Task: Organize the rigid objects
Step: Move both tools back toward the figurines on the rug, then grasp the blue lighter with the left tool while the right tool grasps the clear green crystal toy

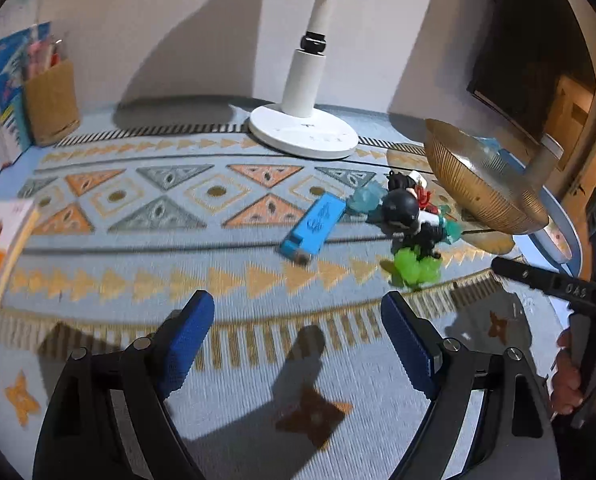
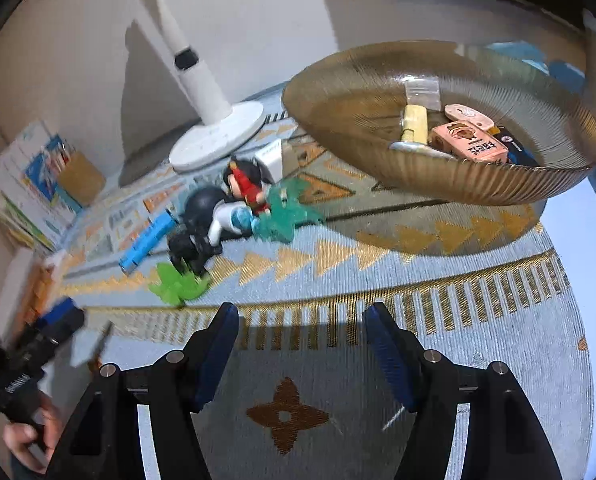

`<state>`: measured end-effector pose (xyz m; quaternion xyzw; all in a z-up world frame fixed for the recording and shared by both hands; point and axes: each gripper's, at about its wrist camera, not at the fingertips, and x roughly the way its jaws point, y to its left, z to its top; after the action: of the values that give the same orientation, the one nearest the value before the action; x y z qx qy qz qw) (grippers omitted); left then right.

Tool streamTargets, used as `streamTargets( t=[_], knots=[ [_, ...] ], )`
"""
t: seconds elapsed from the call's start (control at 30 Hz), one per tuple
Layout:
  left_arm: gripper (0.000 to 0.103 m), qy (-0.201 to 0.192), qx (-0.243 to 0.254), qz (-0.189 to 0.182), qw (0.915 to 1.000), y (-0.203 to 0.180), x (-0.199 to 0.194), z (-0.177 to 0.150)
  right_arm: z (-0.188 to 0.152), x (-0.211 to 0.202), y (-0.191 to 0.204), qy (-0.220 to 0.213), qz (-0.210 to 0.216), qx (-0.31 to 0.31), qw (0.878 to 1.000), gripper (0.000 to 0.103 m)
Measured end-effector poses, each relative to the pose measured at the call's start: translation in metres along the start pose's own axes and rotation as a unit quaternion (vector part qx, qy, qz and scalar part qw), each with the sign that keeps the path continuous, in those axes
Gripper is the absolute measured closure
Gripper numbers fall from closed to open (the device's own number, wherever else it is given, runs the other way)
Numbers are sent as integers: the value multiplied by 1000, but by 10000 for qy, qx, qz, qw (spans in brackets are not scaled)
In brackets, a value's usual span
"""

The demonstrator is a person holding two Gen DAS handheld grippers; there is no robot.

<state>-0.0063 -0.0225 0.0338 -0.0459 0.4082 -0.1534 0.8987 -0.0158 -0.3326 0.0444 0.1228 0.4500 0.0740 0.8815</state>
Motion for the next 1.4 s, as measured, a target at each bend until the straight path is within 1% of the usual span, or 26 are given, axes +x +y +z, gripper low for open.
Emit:
streamTargets(
  t=[0.07, 0.13, 0.17, 0.2, 0.23, 0.3, 0.33, 0.4, 0.47, 0.53, 0.6, 0.63, 0.7, 0.73, 0.77, 0.8, 0.93, 1.03, 1.13, 1.2, 1.27, 1.33, 1.4],
  knots=[
    [19, 79, 197, 18, 9998, -2, 8, 18, 12, -3, 6, -15, -138, -92, 9999, 38],
    [19, 182, 382, -9, 9991, -6, 23, 35, 25, 8, 7, 203, -104, -33, 9997, 39],
    [19, 223, 480, -2, 9986, -8, 30, 41, 30, 17, 6, 338, -110, 19, 9994, 50],
    [19, 285, 625, 44, 9976, -11, 40, 46, 33, 27, 6, 439, -110, 21, 9990, 56],
    [19, 329, 699, 58, 9970, -13, 47, 48, 34, 32, 6, 446, -105, -16, 9989, 60],
    [19, 458, 796, -33, 9958, -17, 62, 51, 36, 39, 8, 311, -225, -155, 9991, 60],
    [19, 488, 827, -64, 9954, -18, 67, 51, 36, 42, 9, 312, -299, -221, 9988, 60],
    [19, 550, 896, -52, 9944, -20, 78, 50, 37, 49, 10, 321, -320, -286, 9986, 60],
    [25, 646, 941, -74, 9934, -23, 88, 49, 40, 52, 13, 267, -396, -387, 9981, 60],
    [25, 657, 1021, 4, 9926, -27, 94, 50, 43, 56, 17, 232, -478, -507, 9973, 60],
    [26, 674, 1038, -24, 9923, -29, 96, 52, 46, 58, 22, 173, -559, -634, 9963, 60],
    [30, 659, 1053, -34, 9923, -30, 97, 53, 46, 59, 23, 149, -589, -690, 9958, 60],
    [50, 594, 1185, 58, 9912, -35, 97, 52, 45, 59, 27, 75, -655, -854, 9942, 61],
    [68, 568, 1274, 77, 9902, -39, 97, 50, 43, 58, 28, 31, -661, -921, 9935, 61],
    [82, 561, 1313, 77, 9897, -41, 95, 50, 42, 58, 29, 5, -661, -958, 9932, 62],
    [82, 573, 1286, -34, 9900, -41, 93, 49, 41, 57, 29, -7, -666, -972, 9930, 63],
    [82, 585, 1109, -154, 9920, -38, 79, 37, 34, 44, 28, -45, -561, -987, 9935, 63],
    [82, 515, 830, -300, 9948, -33, 58, 22, 23, 19, 25, -152, -486, -971, 9940, 63],
    [82, 481, 698, -380, 9957, -34, 36, 5, 7, -11, 19, -215, -356, -938, 9947, 63],
    [82, 520, 642, -412, 9957, -36, 26, -6, -8, -28, 14, -154, -255, -971, 9948, 63],
    [82, 576, 562, -400, 9959, -38, 18, -17, -21, -37, 9, -39, -220, -962, 9951, 63],
    [82, 575, 455, -444, 9963, -39, 12, -26, -33, -39, 6, 66, -186, -1004, 9947, 63],
    [82, 532, 464, -436, 9966, -41, 10, -32, -43, -39, 5, 102, -190, -1086, 9939, 63]
  ],
)
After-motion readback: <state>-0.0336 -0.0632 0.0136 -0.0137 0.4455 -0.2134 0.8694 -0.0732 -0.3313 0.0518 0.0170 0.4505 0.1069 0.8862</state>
